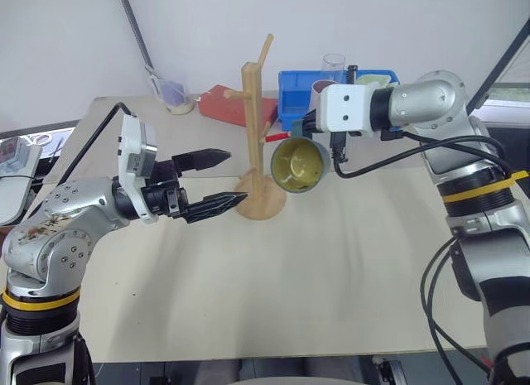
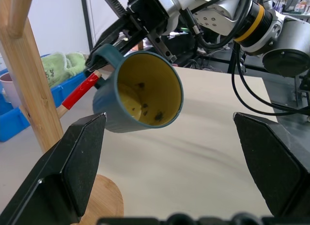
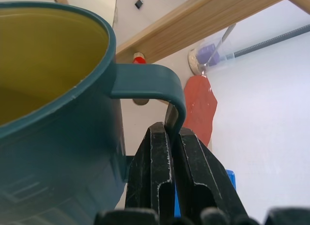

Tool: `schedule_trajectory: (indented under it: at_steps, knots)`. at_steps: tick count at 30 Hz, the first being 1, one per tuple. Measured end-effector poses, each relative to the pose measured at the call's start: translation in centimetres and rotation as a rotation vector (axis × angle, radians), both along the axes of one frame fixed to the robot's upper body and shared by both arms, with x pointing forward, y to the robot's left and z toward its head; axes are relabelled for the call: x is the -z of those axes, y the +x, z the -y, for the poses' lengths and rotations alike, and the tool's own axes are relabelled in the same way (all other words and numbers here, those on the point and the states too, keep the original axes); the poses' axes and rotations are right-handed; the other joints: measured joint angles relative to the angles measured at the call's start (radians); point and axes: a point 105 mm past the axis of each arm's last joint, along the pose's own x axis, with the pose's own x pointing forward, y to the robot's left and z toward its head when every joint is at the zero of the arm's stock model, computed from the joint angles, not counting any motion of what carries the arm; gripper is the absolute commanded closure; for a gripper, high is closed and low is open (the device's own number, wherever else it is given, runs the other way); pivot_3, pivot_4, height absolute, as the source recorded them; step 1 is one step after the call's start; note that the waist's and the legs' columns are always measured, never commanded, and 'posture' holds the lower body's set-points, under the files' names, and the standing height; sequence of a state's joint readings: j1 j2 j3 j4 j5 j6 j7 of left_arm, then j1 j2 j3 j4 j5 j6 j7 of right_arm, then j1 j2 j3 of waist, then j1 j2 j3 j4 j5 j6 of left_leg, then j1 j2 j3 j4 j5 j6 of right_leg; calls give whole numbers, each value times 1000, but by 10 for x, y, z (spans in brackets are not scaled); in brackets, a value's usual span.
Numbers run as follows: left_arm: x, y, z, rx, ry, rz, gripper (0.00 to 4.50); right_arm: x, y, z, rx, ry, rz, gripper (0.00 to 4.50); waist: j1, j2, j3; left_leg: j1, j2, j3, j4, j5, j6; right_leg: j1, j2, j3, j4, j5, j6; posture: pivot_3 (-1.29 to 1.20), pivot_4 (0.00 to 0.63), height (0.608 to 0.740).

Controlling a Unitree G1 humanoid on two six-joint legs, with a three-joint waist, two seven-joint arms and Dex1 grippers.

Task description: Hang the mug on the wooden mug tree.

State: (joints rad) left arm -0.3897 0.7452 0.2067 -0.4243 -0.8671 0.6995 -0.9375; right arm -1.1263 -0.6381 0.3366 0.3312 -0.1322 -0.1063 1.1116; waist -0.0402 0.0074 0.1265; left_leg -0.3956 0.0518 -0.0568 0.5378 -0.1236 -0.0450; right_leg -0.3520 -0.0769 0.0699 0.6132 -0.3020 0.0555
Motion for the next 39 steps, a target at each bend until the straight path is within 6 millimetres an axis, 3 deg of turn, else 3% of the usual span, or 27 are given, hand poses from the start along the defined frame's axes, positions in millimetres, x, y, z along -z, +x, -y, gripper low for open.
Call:
schedule_trajectory:
  at_steps: [7, 8, 19, 28, 33, 39]
  knots:
    - [3, 0, 0, 11, 5, 2, 0, 2, 6, -8, -11, -3, -9, 4447, -3, 0, 0, 0, 0, 0, -1, 0, 0, -1, 0, 1, 1, 0, 0, 0, 150, 740]
    - [3, 0, -1, 11, 8, 6, 0, -1, 6, -10, -18, -1, -2, 3736, -3, 0, 0, 1, 0, 0, -1, 0, 0, -1, 0, 1, 1, 0, 0, 0, 150, 740]
    - [11, 2, -7, 1, 11, 2, 0, -5, 6, -16, -34, 7, 6, 54, -3, 0, 0, 2, 0, 0, -1, 0, 0, 0, 1, 2, 1, 0, 0, 0, 150, 740]
    - [15, 6, -16, -39, 46, 33, 0, -13, -2, 5, -25, -34, -6, 18, -1, 0, 0, 2, 0, 1, -1, 0, 0, 0, 0, 2, 1, -1, -2, 0, 150, 740]
    - [20, 15, -40, -153, 176, 63, 0, -12, -22, 36, -13, 71, -186, 18, 1, 0, 0, 2, 1, 1, -1, -1, -2, 0, 0, 2, 0, -1, -2, 0, 150, 740]
    - [21, 31, -62, -288, 284, 91, 0, -14, -55, 44, -68, 253, -410, 18, 0, 0, 0, 2, 1, 1, -1, -2, -3, -1, 0, 2, 1, -1, -2, 0, 150, 740]
